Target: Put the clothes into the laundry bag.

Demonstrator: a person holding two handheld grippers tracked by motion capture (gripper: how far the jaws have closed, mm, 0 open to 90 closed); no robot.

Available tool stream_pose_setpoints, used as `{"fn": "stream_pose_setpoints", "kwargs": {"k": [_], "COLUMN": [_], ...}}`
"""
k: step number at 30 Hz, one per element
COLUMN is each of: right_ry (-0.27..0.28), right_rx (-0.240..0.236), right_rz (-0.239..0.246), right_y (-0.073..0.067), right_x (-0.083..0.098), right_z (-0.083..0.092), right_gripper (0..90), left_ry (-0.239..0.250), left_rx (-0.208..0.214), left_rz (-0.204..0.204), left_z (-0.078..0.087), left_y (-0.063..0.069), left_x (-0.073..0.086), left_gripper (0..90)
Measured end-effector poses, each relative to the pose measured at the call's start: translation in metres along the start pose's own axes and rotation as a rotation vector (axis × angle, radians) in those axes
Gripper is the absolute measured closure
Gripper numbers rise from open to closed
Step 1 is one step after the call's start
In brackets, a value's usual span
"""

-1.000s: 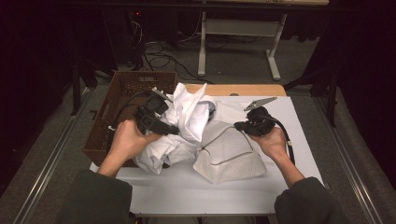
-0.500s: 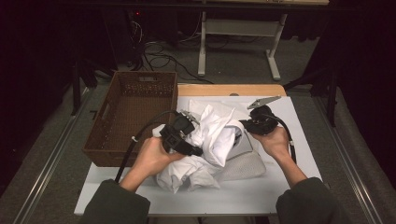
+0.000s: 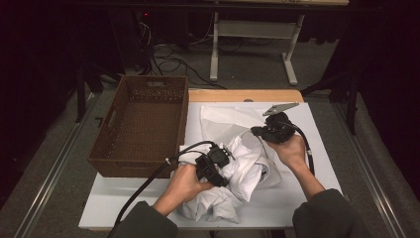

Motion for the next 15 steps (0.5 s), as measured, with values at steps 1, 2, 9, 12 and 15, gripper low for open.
{"fn": "stream_pose_setpoints", "kwargs": {"k": [1,2,9,12,15], "right_ry": [-0.001,-0.001,0.003,-0.002,0.001], "right_rx": [0.002,0.000,-0.012,-0.021,-0.027], "right_rz": [-0.002,0.008,0.032,0.049,0.069], "right_y": [-0.001,-0.002,-0.011,-0.017,-0.022], "right_x": [0.000,-0.001,-0.001,-0.001,-0.001], "right_z": [0.000,0.001,0.001,0.003,0.003], "right_gripper": [90.0,90.0,90.0,90.0,90.0], "left_ry": [-0.004,0.001,0.020,0.021,0.022], "left_rx": [0.011,0.020,-0.026,-0.062,-0.086], "left_rz": [0.017,0.042,0.135,0.168,0.210], "left_z": [-0.006,-0.011,-0.024,-0.026,-0.031], "left_y": [-0.003,-0.005,-0.019,-0.026,-0.036], "left_x": [-0.001,-0.002,-0.012,-0.014,-0.016], "left_gripper": [70.8,70.7,70.4,70.3,69.7]}}
Point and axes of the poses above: each handheld gripper's, and its own axes: z roughly backward along the jaws, x roughly out of its underside, y roughly to its right, the point moved 1 cm from there along -z, roughly forward along the jaws, and after that the axes turned 7 degrees about -y, right-handed, at the moved point
